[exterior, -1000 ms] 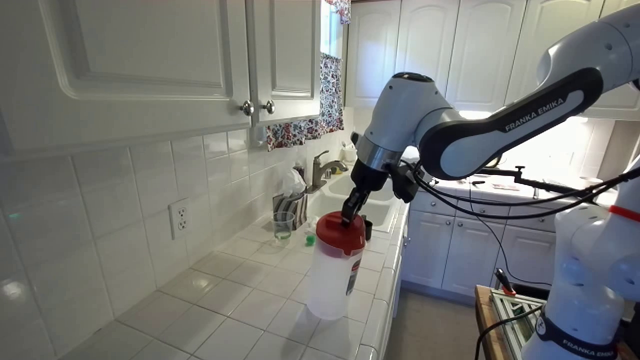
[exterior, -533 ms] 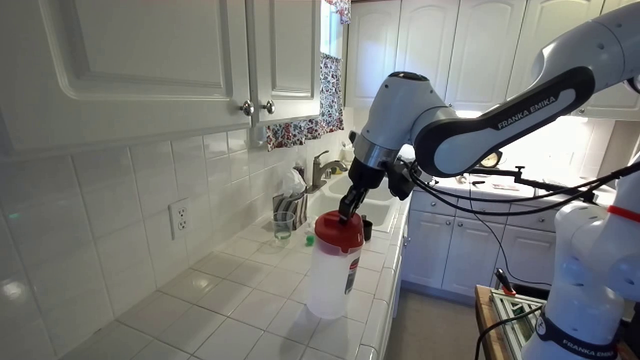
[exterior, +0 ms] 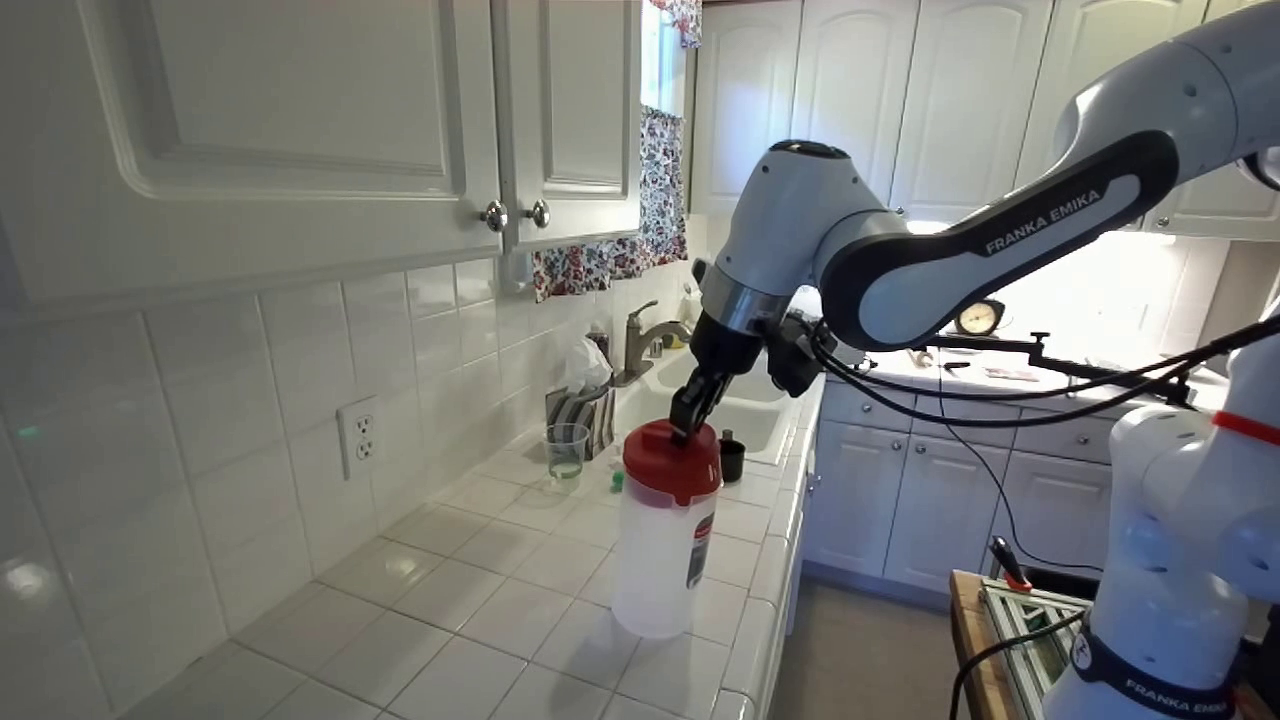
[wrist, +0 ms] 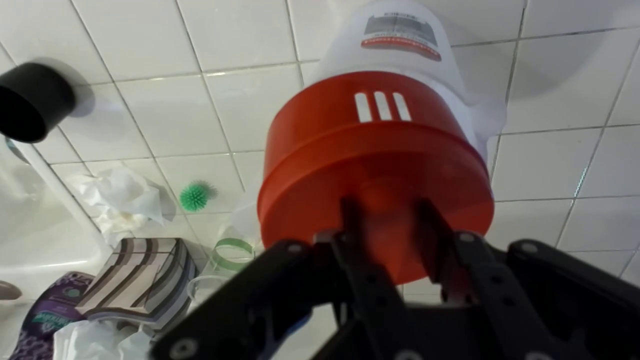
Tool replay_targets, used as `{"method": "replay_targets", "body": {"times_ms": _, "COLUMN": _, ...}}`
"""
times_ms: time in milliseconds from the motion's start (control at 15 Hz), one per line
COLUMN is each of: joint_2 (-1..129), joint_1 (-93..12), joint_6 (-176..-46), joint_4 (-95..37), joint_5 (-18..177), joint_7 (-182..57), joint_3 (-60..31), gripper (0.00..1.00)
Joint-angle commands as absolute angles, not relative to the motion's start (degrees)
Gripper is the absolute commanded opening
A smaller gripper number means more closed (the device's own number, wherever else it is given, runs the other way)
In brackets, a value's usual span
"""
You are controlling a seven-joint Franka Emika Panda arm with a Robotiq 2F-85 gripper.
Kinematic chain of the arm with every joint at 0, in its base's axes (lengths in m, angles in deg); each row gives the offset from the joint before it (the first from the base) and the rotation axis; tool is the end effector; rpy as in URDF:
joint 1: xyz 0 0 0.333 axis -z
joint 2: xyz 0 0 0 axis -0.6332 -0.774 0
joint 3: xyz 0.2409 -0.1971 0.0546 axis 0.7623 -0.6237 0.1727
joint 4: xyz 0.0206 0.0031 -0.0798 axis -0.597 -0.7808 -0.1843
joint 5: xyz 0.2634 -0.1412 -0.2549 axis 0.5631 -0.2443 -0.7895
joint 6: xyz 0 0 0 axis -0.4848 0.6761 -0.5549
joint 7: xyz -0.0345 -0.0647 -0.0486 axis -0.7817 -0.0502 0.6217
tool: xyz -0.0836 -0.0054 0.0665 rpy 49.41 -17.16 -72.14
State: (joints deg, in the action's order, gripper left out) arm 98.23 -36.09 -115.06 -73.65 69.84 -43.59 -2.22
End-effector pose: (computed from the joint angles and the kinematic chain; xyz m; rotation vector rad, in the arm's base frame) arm 0.4723 0.0461 0.4712 2.9515 -0.2626 0.5573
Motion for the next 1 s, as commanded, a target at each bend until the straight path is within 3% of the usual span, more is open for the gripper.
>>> {"method": "replay_targets", "body": {"times_ms": 0, "joint_2": 97.18, "joint_1": -36.43, "joint_6": -113.7, "joint_4": -71.71, "joint_5": 70.55, "joint_7": -43.02, "joint_3": -2.3, "gripper": 0.08}}
{"method": "replay_targets", "body": {"times_ms": 933, "joint_2": 97.27, "joint_1": -36.74, "joint_6": -114.74, "joint_4": -70.93, "joint_5": 70.99, "joint_7": -41.37, "joint_3": -1.92, "gripper": 0.08}}
